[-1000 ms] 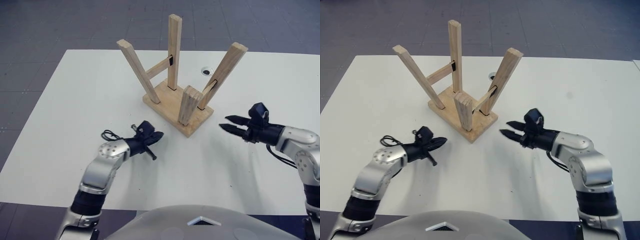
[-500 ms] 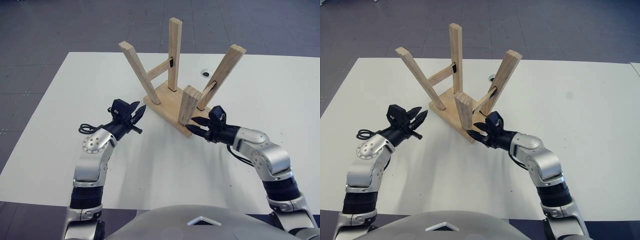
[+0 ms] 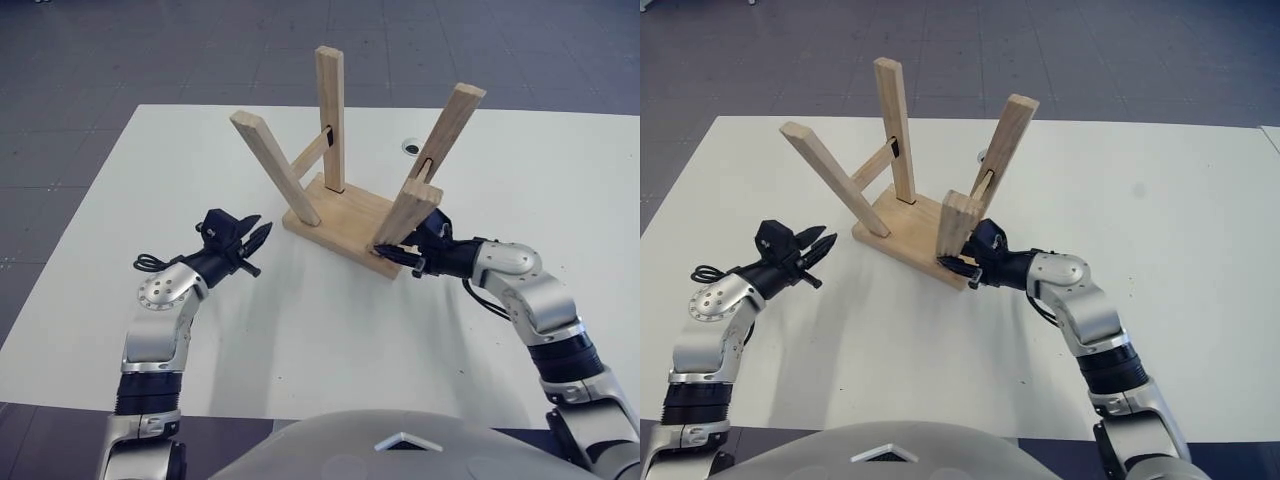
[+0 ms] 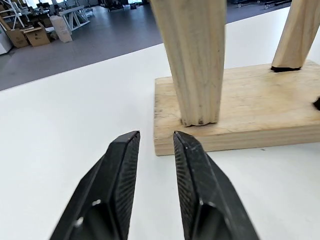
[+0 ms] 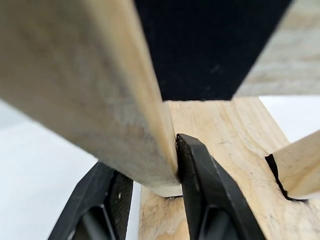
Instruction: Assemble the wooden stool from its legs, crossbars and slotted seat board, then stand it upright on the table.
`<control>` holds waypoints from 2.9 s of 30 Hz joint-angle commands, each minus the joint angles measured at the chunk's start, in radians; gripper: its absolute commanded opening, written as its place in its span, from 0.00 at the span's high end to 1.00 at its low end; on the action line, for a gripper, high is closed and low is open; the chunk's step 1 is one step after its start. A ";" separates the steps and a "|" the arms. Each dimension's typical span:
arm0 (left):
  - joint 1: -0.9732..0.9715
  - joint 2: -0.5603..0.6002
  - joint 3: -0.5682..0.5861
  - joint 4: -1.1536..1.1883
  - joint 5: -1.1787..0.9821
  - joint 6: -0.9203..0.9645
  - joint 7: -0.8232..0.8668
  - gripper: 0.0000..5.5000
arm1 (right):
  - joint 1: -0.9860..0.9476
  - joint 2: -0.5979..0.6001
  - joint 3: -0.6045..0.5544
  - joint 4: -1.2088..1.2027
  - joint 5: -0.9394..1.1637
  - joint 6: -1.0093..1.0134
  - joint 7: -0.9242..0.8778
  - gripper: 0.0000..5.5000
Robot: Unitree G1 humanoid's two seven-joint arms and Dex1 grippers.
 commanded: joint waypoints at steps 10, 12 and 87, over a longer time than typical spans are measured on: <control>-0.065 0.168 -0.063 0.049 -0.152 -0.004 -0.473 0.48 | -0.057 -0.199 -0.031 0.077 0.098 -0.077 0.473 0.78; -0.095 0.154 -0.088 0.053 -0.166 0.003 -0.500 0.48 | -0.040 -0.186 -0.017 0.045 0.061 -0.131 0.449 0.79; -0.456 0.201 0.409 0.436 -0.851 1.122 -0.047 0.60 | -0.330 -0.141 -0.185 0.470 0.345 0.796 0.208 0.50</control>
